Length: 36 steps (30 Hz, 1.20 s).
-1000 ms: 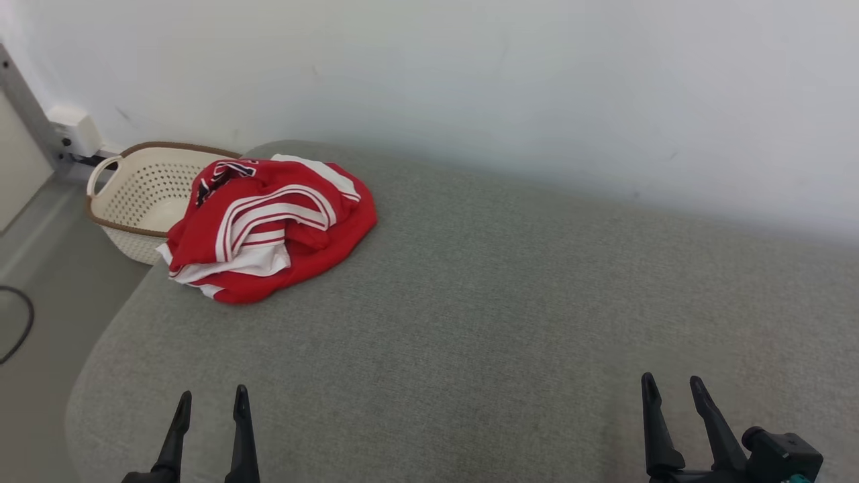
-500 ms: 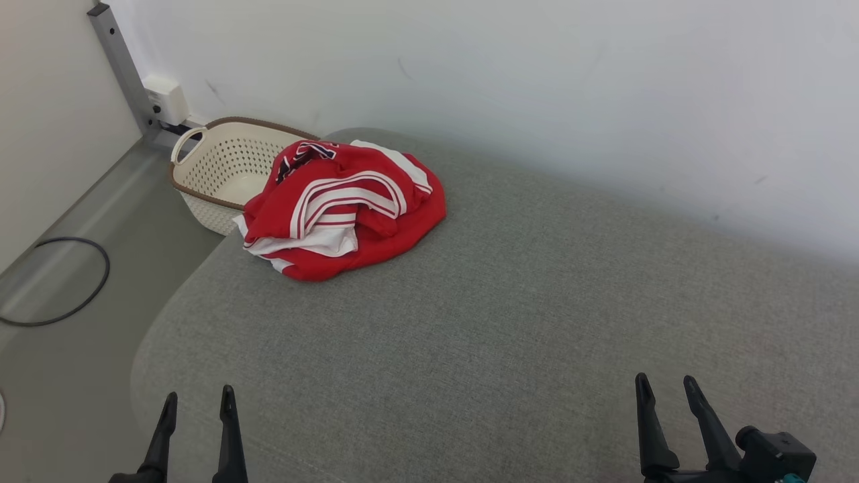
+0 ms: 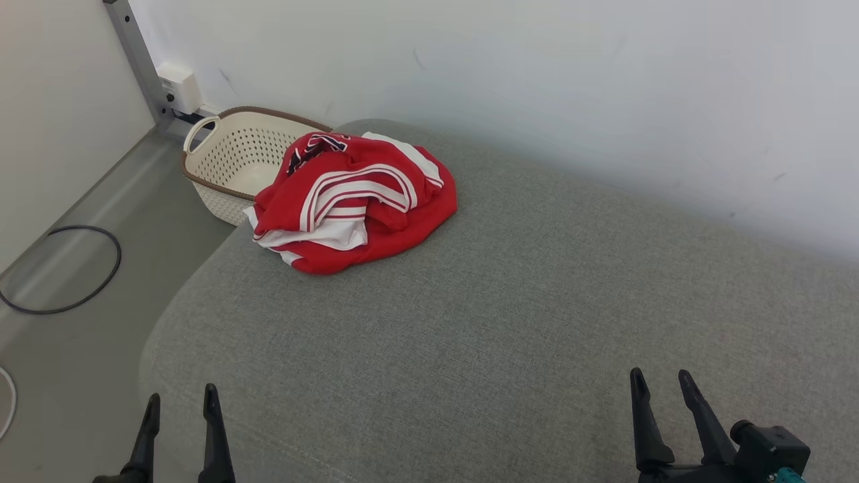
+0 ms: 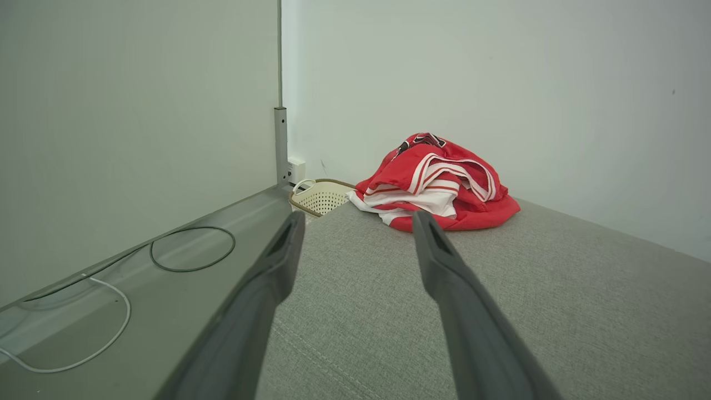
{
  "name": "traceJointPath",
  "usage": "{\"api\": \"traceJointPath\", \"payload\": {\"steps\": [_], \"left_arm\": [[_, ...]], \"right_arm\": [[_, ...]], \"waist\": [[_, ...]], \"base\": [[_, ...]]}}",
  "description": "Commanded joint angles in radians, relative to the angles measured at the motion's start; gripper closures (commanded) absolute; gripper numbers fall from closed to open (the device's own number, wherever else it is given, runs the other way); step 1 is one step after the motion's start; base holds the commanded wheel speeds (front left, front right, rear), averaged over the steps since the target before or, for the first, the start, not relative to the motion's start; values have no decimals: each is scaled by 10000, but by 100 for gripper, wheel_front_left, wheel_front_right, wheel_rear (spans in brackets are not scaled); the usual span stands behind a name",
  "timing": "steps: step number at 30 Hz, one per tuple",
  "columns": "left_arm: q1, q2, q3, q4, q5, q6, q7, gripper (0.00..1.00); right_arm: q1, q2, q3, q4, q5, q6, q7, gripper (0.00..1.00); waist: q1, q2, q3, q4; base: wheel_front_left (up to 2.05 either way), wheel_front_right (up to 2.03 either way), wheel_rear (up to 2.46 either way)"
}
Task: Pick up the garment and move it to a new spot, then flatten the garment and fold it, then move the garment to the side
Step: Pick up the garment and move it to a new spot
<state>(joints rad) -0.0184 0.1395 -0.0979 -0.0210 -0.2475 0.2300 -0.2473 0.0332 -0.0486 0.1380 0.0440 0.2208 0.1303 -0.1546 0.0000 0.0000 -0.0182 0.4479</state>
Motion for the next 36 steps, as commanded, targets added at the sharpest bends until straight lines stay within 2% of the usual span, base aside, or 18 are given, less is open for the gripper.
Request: {"api": "traceJointPath", "payload": {"steps": [1,6,12,22,28,36], "left_arm": [[160,-6,83,-22,-93,-6,-35,0],[-312,-64,166,-74,-441,-160,-72,0],[-1661,437,204,93,-560,-674,186,0],[-4851,1125,600,1179,-1630,-1603,1329,0],[-6450,1621,767,2064,-1867,-1836,1986,0],[-8529,2432,622,3523,-1768,-2126,2988,0]], "right_arm": [[-21,-30,13,-16,-43,8,-7,0],[-271,-30,80,-84,-149,8,82,0],[-839,-33,343,-133,-319,8,148,0],[-1687,-30,1037,103,-235,8,-143,0],[-2059,-29,1553,245,-110,8,-422,0],[-2562,-26,1738,484,16,8,-767,0]], "waist": [[0,0,36,-39],[0,0,307,-240],[0,0,931,-755],[0,0,1798,-2187],[0,0,2231,-3145],[0,0,2847,-4254]], "base": [[0,0,0],[0,0,0],[0,0,0],[0,0,0],[0,0,0],[0,0,0]]}}
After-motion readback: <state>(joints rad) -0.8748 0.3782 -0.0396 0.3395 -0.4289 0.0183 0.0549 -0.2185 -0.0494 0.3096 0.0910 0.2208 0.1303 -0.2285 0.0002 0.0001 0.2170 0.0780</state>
